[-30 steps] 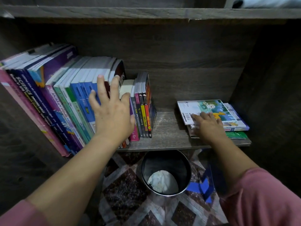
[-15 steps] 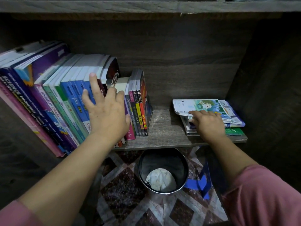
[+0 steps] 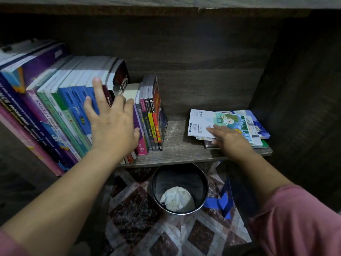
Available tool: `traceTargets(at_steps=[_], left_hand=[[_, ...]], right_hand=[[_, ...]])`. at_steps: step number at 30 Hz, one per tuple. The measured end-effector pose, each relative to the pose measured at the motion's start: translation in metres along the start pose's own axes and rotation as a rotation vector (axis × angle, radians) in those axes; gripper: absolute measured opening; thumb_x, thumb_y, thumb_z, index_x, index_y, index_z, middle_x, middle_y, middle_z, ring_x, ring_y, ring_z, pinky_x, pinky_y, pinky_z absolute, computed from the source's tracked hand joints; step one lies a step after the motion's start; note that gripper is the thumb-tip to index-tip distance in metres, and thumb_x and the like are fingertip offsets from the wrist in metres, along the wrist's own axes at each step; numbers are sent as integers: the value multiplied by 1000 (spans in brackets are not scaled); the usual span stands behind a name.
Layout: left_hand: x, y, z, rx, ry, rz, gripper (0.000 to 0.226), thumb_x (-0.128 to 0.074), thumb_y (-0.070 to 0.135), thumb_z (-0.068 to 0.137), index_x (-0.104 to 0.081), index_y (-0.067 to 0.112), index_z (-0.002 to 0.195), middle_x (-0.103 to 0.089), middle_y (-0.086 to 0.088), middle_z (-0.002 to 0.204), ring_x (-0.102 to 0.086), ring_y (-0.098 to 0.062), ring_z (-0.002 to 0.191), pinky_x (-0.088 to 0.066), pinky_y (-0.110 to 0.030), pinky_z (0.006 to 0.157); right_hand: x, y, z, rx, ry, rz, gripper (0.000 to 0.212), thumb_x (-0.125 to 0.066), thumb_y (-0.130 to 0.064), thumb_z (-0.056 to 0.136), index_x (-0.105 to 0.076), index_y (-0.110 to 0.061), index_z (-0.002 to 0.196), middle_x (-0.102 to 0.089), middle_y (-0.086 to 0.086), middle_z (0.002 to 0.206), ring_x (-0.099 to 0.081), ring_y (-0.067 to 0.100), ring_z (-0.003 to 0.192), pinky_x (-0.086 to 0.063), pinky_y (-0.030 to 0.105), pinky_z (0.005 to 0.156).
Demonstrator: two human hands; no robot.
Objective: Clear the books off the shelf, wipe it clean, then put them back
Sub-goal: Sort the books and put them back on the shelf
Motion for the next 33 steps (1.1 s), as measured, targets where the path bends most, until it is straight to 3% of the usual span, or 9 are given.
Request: traceTargets(at_steps=[5, 8, 11, 17, 23, 26, 28, 30, 33], left_hand=[[2, 0, -2, -1, -2, -9, 81, -66, 50, 76, -38, 15, 143, -40, -8, 142, 19, -46, 141, -10, -64, 111], [3, 2, -1, 8, -9, -18, 80, -64, 50, 77, -37, 14, 144, -39, -9, 143, 20, -46, 141, -8, -65, 112], [3, 4, -1, 15, -9, -29, 78, -65, 49, 78, -39, 13, 142, -40, -10, 142, 19, -47, 141, -6, -66, 111], [4, 9, 2, 58, -28, -23, 74, -66, 49, 78, -42, 14, 139, -40, -10, 140, 18, -49, 140, -6, -66, 111], [4, 12, 2, 74, -17, -15, 70, -67, 46, 79, -43, 14, 137, -42, -9, 137, 16, -49, 141, -8, -65, 111], [4, 8, 0, 53, 2, 4, 73, -66, 46, 79, -41, 15, 140, -42, -8, 139, 15, -48, 141, -10, -65, 111], [3, 5, -2, 29, 15, 20, 76, -65, 47, 78, -39, 15, 142, -42, -7, 140, 14, -48, 142, -12, -64, 111], [2, 0, -3, -3, 24, 29, 79, -66, 47, 78, -38, 15, 144, -43, -6, 141, 13, -46, 142, -15, -62, 110], [2, -6, -4, -49, 33, 40, 82, -67, 49, 77, -37, 15, 145, -44, -4, 141, 12, -45, 142, -18, -61, 109]], right_hand=[[10, 1, -9, -59, 3, 8, 50, -47, -21, 101, -35, -40, 147, -36, -2, 154, -37, 23, 138, -30, 35, 110], [21, 1, -15, -130, 9, -52, 47, -43, -20, 101, -38, -43, 142, -55, 6, 136, -54, 27, 116, -44, 37, 91], [33, -10, -19, -133, 194, -94, 48, -47, -13, 97, -42, -33, 140, -59, 8, 128, -58, 29, 109, -46, 38, 85], [50, -68, -18, 12, 678, 335, 51, -54, -7, 93, -48, -26, 139, -64, 7, 123, -62, 30, 102, -46, 36, 81], [32, -134, -6, 0, 736, 822, 40, -49, -16, 99, -52, -26, 137, -69, 2, 114, -63, 12, 96, -54, 29, 86], [13, -152, 10, 42, 643, 971, 38, -49, -16, 99, -54, -23, 136, -64, -10, 112, -55, -1, 95, -42, 13, 82], [-7, -158, 24, 81, 419, 1014, 42, -49, -16, 99, -51, -24, 140, -61, -11, 120, -55, 1, 106, -40, 11, 84], [-27, -161, 29, 112, 132, 1039, 60, -50, -9, 98, -33, -34, 149, -51, -13, 134, -47, 2, 120, -38, 5, 88], [-48, -153, 26, 90, -117, 853, 90, -58, -5, 93, -4, -48, 150, -43, -5, 148, -44, 13, 130, -36, 26, 107]])
Point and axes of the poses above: each hand's wrist, its own z-axis towards the middle knuckle, its own x-axis out of the back of the hand, y = z × x, the point moved 4 cm from there along z, towards the middle knuckle
